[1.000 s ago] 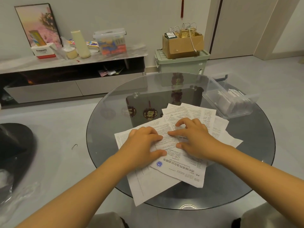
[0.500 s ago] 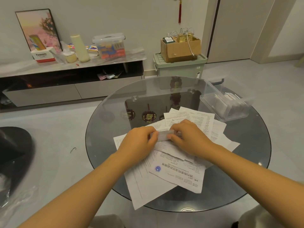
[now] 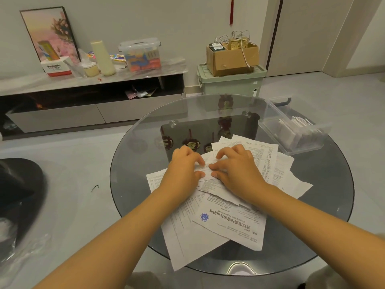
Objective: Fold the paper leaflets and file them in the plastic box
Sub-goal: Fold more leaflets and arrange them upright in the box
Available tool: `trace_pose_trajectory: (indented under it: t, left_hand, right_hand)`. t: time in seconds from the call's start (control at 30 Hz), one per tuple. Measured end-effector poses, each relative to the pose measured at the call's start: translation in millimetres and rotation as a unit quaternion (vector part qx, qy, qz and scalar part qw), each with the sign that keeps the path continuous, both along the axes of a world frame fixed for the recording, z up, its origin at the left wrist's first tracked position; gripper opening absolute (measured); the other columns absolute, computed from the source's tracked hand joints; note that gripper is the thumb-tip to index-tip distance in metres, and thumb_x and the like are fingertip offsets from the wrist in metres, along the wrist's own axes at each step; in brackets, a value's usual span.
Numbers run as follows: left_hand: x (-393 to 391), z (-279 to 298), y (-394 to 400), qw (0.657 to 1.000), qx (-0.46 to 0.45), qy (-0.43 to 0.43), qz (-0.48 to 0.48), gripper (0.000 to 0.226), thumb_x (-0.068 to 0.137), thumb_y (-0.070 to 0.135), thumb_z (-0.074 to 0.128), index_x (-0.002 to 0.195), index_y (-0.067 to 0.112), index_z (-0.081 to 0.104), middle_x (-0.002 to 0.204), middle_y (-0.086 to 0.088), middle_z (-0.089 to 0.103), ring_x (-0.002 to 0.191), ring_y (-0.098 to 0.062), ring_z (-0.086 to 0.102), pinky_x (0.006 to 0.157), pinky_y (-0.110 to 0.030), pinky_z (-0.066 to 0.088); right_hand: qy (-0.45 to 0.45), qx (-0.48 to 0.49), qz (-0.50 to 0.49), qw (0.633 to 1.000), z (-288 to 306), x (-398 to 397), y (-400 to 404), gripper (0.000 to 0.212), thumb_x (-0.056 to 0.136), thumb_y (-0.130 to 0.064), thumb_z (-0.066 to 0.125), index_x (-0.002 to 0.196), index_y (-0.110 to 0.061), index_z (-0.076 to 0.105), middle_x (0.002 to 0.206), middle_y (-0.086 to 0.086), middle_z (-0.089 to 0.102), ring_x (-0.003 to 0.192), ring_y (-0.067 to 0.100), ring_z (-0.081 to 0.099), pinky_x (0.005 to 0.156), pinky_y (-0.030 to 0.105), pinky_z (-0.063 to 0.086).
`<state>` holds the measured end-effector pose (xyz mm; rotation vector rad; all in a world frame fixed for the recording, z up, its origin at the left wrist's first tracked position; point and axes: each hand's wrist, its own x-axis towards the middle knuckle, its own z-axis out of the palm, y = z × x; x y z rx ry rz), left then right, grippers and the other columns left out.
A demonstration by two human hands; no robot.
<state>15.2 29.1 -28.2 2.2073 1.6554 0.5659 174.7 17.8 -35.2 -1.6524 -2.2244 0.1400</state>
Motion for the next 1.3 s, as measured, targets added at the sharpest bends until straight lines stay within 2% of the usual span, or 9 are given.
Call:
trace_pose_trajectory:
  t: [0.23, 0.4, 0.53, 0.63, 0.7, 0.83, 0.97, 1.1, 1.3]
  left_hand:
    - [-10, 9, 5, 0.993, -0.026, 0.090, -0.067, 0.047, 0.081, 0.045, 0.067, 0.123, 0.025, 0.060, 0.115, 0.008, 0.055, 0.107, -0.010, 0.046, 0.088, -0.020, 0.037]
    - [-6, 21, -1, 0.981, 0.046, 0.163, -0.098, 0.036, 0.094, 0.044, 0.048, 0.122, 0.025, 0.061, 0.114, 0.007, 0.060, 0.108, -0.012, 0.050, 0.087, -0.025, 0.044]
    - [3, 28, -2, 0.992, 0.076, 0.078, -0.069, 0.025, 0.095, 0.030, 0.049, 0.110, 0.024, 0.067, 0.108, 0.007, 0.065, 0.101, -0.012, 0.055, 0.088, -0.030, 0.045]
    - [13, 35, 0, 0.994, 0.038, -0.102, -0.014, 0.013, 0.090, 0.021, 0.061, 0.096, 0.025, 0.072, 0.089, 0.014, 0.068, 0.086, -0.007, 0.062, 0.084, -0.030, 0.051]
    - [24, 45, 3, 0.987, 0.025, -0.161, 0.002, 0.011, 0.086, 0.019, 0.066, 0.089, 0.025, 0.074, 0.076, 0.018, 0.066, 0.077, -0.004, 0.063, 0.078, -0.025, 0.051]
    - [44, 61, 14, 0.984, -0.005, -0.176, -0.019, 0.007, 0.083, 0.021, 0.070, 0.086, 0.023, 0.076, 0.067, 0.017, 0.065, 0.064, 0.004, 0.058, 0.063, -0.009, 0.043]
    - [65, 70, 27, 0.984, -0.022, -0.167, -0.057, 0.009, 0.081, 0.019, 0.071, 0.083, 0.025, 0.076, 0.067, 0.007, 0.070, 0.058, 0.000, 0.058, 0.058, -0.009, 0.044]
    - [97, 79, 43, 0.977, -0.038, -0.178, -0.107, 0.008, 0.084, 0.018, 0.069, 0.084, 0.024, 0.075, 0.062, 0.013, 0.065, 0.056, 0.002, 0.057, 0.059, -0.010, 0.044]
    - [150, 81, 74, 0.957, -0.013, -0.250, -0.145, 0.028, 0.088, 0.019, 0.065, 0.114, 0.025, 0.058, 0.100, 0.010, 0.064, 0.092, 0.000, 0.060, 0.079, -0.009, 0.048]
  right_hand:
    - [-0.099, -0.027, 0.078, 0.992, 8, 8, 2, 0.042, 0.096, -0.046, 0.040, 0.135, -0.032, 0.048, 0.126, -0.012, 0.054, 0.114, 0.016, 0.035, 0.092, 0.030, 0.021]
    - [-0.096, 0.035, 0.097, 0.990, 10, 8, -2, 0.034, 0.100, -0.035, 0.037, 0.112, -0.022, 0.066, 0.104, -0.007, 0.069, 0.092, 0.018, 0.052, 0.077, 0.031, 0.034]
    - [-0.090, 0.087, 0.043, 0.991, 21, 9, -4, 0.007, 0.088, -0.017, 0.057, 0.091, -0.018, 0.063, 0.079, -0.002, 0.066, 0.072, 0.020, 0.056, 0.057, 0.029, 0.028]
    - [-0.057, 0.075, 0.012, 0.996, 39, 17, -4, 0.018, 0.096, -0.018, 0.044, 0.106, -0.019, 0.059, 0.094, 0.000, 0.064, 0.086, 0.022, 0.056, 0.065, 0.032, 0.037]
    - [-0.030, 0.081, -0.004, 0.996, 53, 29, -5, 0.021, 0.098, -0.020, 0.040, 0.110, -0.020, 0.057, 0.095, 0.001, 0.062, 0.087, 0.020, 0.055, 0.067, 0.030, 0.037]
    - [-0.008, 0.036, -0.012, 0.999, 71, 55, -1, 0.023, 0.100, -0.027, 0.038, 0.111, -0.022, 0.058, 0.098, 0.000, 0.063, 0.090, 0.019, 0.056, 0.073, 0.031, 0.044]
    - [0.024, -0.003, -0.022, 0.999, 80, 79, 1, 0.023, 0.096, -0.034, 0.047, 0.108, -0.025, 0.064, 0.097, -0.006, 0.064, 0.091, 0.012, 0.054, 0.079, 0.028, 0.046]
    - [0.060, 0.003, -0.071, 0.996, 89, 106, 8, 0.018, 0.092, -0.031, 0.055, 0.096, -0.022, 0.070, 0.079, -0.010, 0.061, 0.076, 0.010, 0.051, 0.074, 0.029, 0.046]
    - [0.135, 0.058, -0.213, 0.966, 95, 155, 19, 0.016, 0.091, -0.025, 0.058, 0.095, -0.018, 0.072, 0.084, 0.001, 0.070, 0.074, 0.019, 0.059, 0.071, 0.036, 0.050]
